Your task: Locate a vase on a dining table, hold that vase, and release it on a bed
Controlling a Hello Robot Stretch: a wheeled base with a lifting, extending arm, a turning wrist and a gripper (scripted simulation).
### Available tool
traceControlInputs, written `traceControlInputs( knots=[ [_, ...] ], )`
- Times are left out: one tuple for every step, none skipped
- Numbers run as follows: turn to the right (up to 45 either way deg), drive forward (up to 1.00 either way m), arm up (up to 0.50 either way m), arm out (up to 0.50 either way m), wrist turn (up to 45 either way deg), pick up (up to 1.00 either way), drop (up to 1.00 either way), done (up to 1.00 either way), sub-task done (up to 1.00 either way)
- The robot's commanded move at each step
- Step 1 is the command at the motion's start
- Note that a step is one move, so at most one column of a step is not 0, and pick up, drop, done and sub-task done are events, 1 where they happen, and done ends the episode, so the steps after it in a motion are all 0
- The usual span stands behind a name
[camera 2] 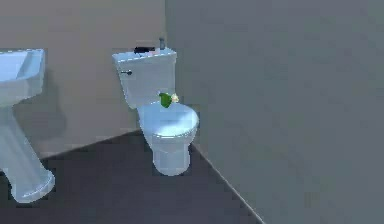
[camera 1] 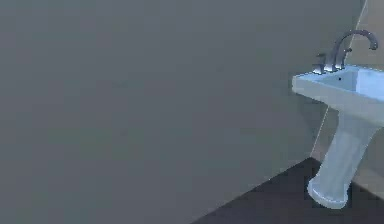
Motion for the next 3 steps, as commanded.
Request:
traceControlInputs(
  knots=[
    [-45.0, 0.0, 0.0, 0.0, 0.0, 0.0, 0.0, 0.0, 0.0],
    [-45.0, 0.0, 0.0, 0.0, 0.0, 0.0, 0.0, 0.0, 0.0],
    [-39.0, 0.0, 0.0, 0.0, 0.0, 0.0, 0.0, 0.0, 0.0]
  ],
)
